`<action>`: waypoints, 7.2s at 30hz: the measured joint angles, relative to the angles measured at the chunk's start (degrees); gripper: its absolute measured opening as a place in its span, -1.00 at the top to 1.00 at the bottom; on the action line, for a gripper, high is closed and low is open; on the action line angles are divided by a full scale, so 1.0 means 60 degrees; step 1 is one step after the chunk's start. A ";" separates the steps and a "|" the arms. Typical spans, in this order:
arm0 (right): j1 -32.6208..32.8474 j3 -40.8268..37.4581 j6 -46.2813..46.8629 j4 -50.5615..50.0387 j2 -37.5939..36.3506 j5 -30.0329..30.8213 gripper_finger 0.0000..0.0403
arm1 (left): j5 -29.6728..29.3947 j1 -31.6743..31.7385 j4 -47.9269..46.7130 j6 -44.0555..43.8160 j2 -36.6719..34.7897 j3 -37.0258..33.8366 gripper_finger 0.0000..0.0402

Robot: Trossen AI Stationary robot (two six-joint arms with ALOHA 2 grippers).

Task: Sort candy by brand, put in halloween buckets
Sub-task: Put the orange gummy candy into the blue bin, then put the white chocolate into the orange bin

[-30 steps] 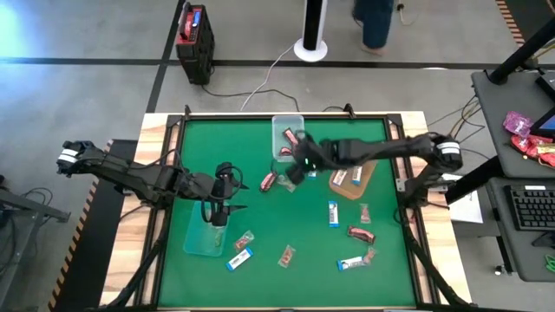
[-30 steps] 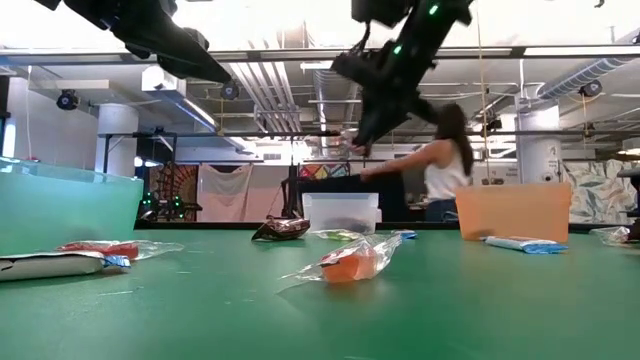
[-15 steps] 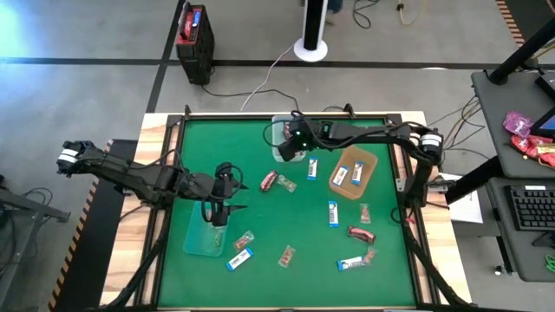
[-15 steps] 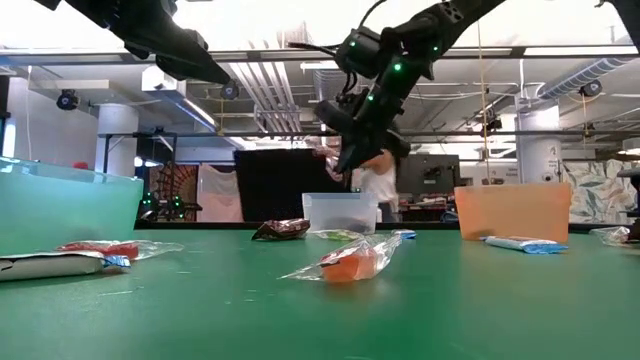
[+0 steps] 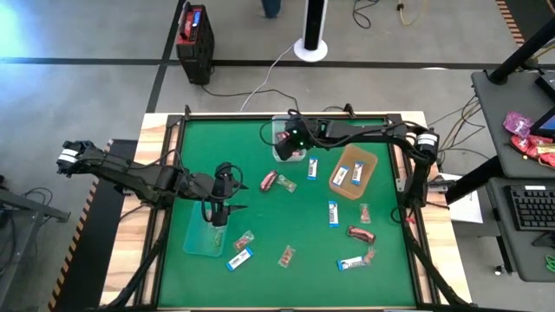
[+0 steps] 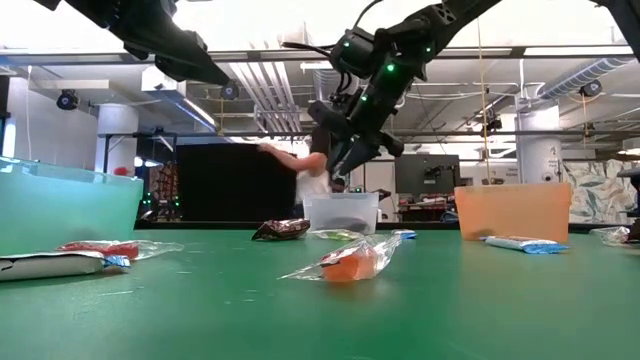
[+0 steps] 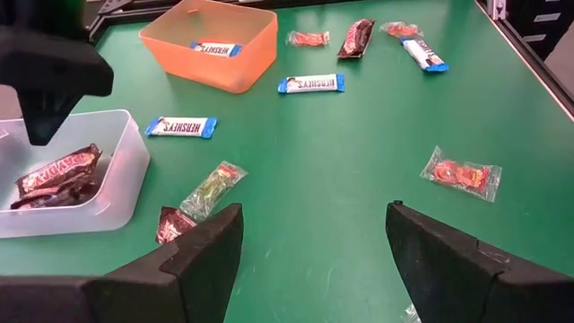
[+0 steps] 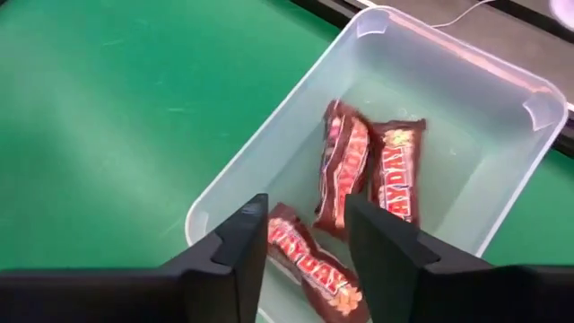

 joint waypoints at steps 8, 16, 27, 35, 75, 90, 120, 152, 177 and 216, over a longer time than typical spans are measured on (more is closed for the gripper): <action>0.0712 0.0004 0.0005 -0.0879 -0.0991 -0.1173 0.20 | -0.0003 0.0000 -0.0072 0.0000 0.0000 -0.0004 -0.28; 0.2694 0.0004 0.1123 -0.3329 -0.2183 -0.1308 0.28 | -0.0003 0.0000 -0.0055 -0.0040 0.0000 -0.0007 -0.28; 0.5838 0.0000 0.5615 -0.7654 -0.2675 -0.1949 0.20 | 0.0000 0.0000 0.0012 -0.0039 0.0000 -0.0007 -0.28; 0.7099 -0.0478 0.8381 -0.9065 -0.2689 -0.1945 0.12 | -0.0003 0.0000 0.0038 -0.0036 0.0000 -0.0007 -0.28; 0.7168 -0.6943 1.1855 -0.4440 -0.4005 -0.1083 0.19 | -0.0003 0.0000 0.0183 0.0150 0.0099 -0.0007 -0.28; 0.7194 -0.5876 1.0736 -0.5042 -0.4413 -0.0954 0.93 | 0.0000 0.0000 0.0940 0.0381 0.0565 -0.0007 -0.28; 0.6656 -0.0581 -0.3451 0.1213 -0.0240 0.3851 0.94 | 0.1352 -0.0109 0.5228 0.0391 0.3049 0.0001 -0.28; 0.6582 -0.0155 -0.3231 0.1376 -0.0239 0.3527 0.23 | 0.0948 -0.0117 0.3163 0.0137 0.2109 0.0071 0.98; 0.6542 -0.0375 -0.2515 0.0741 -0.1007 0.3483 -0.16 | 0.3006 -0.1894 -0.8064 -0.4908 0.0590 0.1984 0.94; 0.7377 -0.0376 0.3927 -0.7155 -0.1028 -0.0626 -0.16 | 0.1131 -0.1883 -0.3657 0.0307 0.0590 0.1814 0.21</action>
